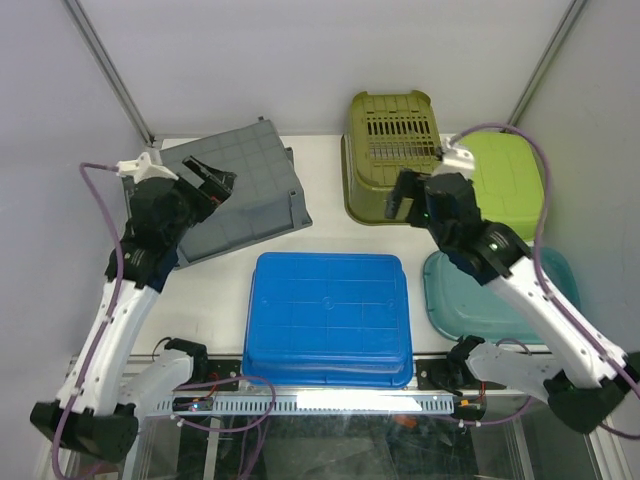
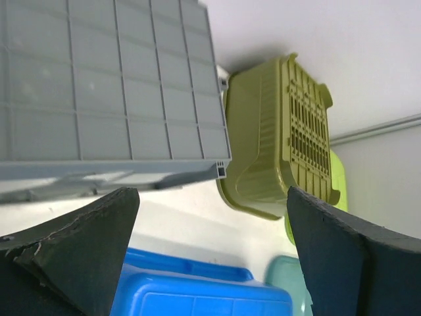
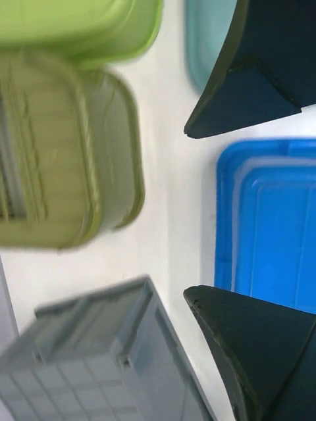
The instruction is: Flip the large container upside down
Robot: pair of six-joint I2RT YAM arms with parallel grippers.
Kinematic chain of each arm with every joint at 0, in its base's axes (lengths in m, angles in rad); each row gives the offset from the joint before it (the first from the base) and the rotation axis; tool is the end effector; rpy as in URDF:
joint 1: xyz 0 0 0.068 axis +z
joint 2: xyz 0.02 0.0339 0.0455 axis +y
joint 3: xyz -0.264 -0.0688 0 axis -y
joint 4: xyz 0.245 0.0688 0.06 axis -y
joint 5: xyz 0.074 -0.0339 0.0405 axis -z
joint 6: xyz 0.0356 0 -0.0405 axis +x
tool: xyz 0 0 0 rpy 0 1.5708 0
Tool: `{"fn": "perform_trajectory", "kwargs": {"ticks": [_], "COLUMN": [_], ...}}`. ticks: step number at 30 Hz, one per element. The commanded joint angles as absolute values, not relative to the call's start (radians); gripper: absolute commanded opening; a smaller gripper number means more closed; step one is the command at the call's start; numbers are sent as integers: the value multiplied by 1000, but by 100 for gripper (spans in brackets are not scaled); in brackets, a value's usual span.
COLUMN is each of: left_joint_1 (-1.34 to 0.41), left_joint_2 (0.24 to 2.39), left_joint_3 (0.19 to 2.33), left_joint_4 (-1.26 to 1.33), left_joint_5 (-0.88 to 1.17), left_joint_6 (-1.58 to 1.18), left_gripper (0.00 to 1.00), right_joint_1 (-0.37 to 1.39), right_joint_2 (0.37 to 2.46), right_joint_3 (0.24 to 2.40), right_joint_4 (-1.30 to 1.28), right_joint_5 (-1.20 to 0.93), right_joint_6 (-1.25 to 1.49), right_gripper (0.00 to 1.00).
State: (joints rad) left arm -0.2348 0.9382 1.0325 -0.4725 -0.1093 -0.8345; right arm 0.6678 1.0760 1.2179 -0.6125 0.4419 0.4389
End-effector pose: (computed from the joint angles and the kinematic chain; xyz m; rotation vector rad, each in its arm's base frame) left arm 0.1991 -0.0436 0.3688 -0.6595 1.8825 -0.5955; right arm 0.1848 0.1263 0.3917 0.0449 2.0020 0.2602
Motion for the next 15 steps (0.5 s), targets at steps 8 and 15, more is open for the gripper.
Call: {"fn": "perform_trajectory", "kwargs": {"ticks": [8, 15], "left_joint_1": [-233, -233], "left_joint_2": [766, 737], "left_joint_3": [1134, 1089], "left_joint_4": [-566, -575], "left_joint_5": [-224, -226], "left_joint_6": [-289, -316], "left_gripper": [99, 99], "right_joint_1": [664, 663], "right_joint_2": [747, 713], "right_joint_3": [1187, 1183], "right_joint_4": [-1039, -994], "right_joint_5": [800, 856], "right_joint_6": [673, 682], "right_gripper": [99, 99]}}
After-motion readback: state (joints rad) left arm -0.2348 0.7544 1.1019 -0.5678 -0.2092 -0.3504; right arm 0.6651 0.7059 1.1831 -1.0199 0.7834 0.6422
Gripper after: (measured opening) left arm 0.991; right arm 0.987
